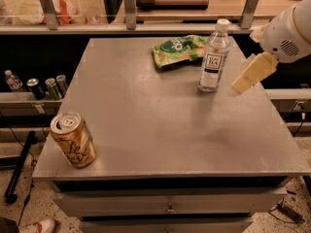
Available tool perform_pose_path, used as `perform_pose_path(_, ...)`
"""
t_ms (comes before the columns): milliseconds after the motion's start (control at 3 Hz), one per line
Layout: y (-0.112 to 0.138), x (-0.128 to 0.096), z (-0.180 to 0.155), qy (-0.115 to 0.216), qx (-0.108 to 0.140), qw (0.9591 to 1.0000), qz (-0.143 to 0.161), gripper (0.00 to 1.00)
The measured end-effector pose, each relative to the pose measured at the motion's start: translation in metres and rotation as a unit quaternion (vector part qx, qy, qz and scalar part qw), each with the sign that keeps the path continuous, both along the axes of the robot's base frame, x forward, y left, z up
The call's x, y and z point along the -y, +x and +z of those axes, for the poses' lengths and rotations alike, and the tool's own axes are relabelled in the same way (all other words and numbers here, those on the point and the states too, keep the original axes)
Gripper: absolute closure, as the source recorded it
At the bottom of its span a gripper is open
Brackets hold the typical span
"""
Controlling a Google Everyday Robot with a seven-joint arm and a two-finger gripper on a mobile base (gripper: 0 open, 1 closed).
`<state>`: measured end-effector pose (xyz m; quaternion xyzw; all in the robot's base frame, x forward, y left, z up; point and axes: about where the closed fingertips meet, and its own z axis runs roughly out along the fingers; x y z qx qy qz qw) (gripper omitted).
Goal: Pick blue plastic bottle
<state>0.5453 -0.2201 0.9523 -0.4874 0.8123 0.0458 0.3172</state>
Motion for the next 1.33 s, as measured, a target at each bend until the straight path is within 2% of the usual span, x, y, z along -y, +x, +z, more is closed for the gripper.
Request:
perform_pose_path(333, 0.020, -0.003, -0.019, 0.058, 0.020, 0.9975, -0.035, 0.00)
perform_pose_path(1000, 0.050, -0.005, -0.034, 0.144, 0.062, 0.9844, -0.081, 0.00)
perform_pose_path(1333, 0.063, -0.013, -0.039, 0.181, 0.075, 0.9771, -0.084, 0.00)
